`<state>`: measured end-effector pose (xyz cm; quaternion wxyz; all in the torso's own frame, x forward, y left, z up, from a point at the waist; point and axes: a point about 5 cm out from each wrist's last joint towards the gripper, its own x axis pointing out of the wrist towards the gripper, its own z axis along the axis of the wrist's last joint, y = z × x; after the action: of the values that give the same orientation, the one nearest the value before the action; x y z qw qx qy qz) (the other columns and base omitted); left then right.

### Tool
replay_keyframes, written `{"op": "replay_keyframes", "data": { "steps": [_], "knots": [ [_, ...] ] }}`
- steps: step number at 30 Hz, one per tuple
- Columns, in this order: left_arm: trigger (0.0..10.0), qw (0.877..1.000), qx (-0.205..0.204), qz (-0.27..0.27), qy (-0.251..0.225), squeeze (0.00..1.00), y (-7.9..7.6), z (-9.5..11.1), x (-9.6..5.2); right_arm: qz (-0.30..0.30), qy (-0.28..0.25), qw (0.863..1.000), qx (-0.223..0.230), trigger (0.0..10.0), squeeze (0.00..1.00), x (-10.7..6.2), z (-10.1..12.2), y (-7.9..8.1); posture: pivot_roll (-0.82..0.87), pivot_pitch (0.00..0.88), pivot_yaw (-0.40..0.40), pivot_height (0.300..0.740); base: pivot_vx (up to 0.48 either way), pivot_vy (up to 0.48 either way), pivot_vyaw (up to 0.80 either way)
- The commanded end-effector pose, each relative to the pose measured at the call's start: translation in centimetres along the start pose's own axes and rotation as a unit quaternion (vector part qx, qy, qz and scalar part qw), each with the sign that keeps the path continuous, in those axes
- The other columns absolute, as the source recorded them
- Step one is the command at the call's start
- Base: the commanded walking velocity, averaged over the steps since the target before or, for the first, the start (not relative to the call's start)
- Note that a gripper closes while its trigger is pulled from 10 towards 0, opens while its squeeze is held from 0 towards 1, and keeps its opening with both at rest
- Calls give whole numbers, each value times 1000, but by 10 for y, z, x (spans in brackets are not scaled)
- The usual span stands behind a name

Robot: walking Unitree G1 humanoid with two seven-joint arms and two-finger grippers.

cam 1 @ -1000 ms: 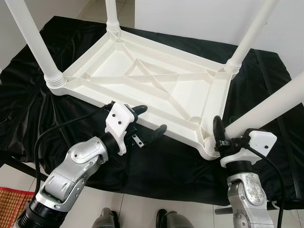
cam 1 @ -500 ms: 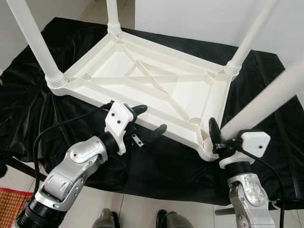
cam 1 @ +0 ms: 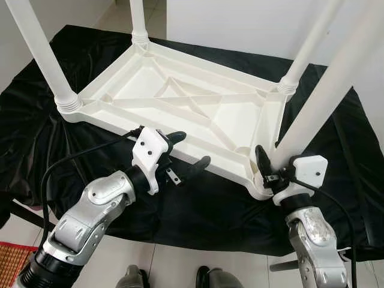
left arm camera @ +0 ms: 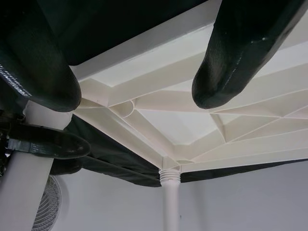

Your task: Building children table

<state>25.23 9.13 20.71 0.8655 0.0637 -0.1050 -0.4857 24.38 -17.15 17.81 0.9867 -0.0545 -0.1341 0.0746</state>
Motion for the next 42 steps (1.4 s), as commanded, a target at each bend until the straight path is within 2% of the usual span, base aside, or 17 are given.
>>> {"op": "replay_keyframes", "data": {
  "steps": [1, 5, 7, 8, 9, 14, 19, 21, 23, 30, 36, 42],
  "knots": [
    [10000, 997, -3, -71, 4, 0, -9, -1, -2, 0, 72, 997, 15, 10000, 0, -6, -26, 0, 26, 194, -32, 740, 0, 0, 0],
    [10000, 998, -2, -70, 4, 0, -8, 0, -2, -10, 76, 996, 47, 10000, 0, -5, -28, -2, 30, 194, -32, 740, 0, 0, 0],
    [10000, 998, -1, -69, 3, 0, -8, 0, -2, -35, 77, 992, 91, 10000, 0, -8, -31, -6, 31, 194, -35, 740, 0, 0, 0],
    [10000, 998, -1, -69, 3, 0, -8, 0, -2, -35, 77, 992, 91, 10000, 0, -8, -31, -6, 31, 194, -35, 740, 0, 0, 0],
    [10000, 998, -1, -68, 3, 0, -8, 0, -2, -47, 74, 990, 113, 10000, 0, -10, -32, -8, 31, 193, -34, 740, 0, 0, 0],
    [10000, 998, 0, -67, 3, 0, -7, 0, -2, -64, 69, 987, 130, 10000, 0, -13, -34, -10, 31, 193, -34, 740, 0, 0, 0],
    [10000, 998, 1, -67, 2, 0, -7, 0, -2, -81, 56, 986, 131, 10000, 0, -17, -31, -9, 30, 189, -33, 740, 0, 0, 0],
    [10000, 998, 1, -67, 2, 0, -6, 1, -2, -65, 40, 993, 93, 10000, 0, -20, -25, -3, 28, 189, -30, 740, 0, 0, 0],
    [10000, 998, 1, -67, 2, 0, -6, 1, -3, -49, 32, 995, 75, 10000, 0, -22, -22, 2, 28, 189, -30, 740, 0, 0, 0],
    [10000, 998, -2, -66, 1, 0, -6, 1, -3, -29, 34, 997, 69, 10000, 0, -21, -23, 6, 28, 189, -30, 740, 0, 0, 0],
    [10000, 998, -2, -65, 1, 0, -6, 2, -3, -28, 52, 995, 80, 10000, 0, -14, -26, 3, 31, 191, -30, 740, 0, 0, 0],
    [10000, 998, -1, -63, 1, 0, -6, 2, -4, -30, 60, 996, 63, 10000, 0, -12, -29, 1, 35, 190, -34, 740, 0, 0, 0]
  ]
}}
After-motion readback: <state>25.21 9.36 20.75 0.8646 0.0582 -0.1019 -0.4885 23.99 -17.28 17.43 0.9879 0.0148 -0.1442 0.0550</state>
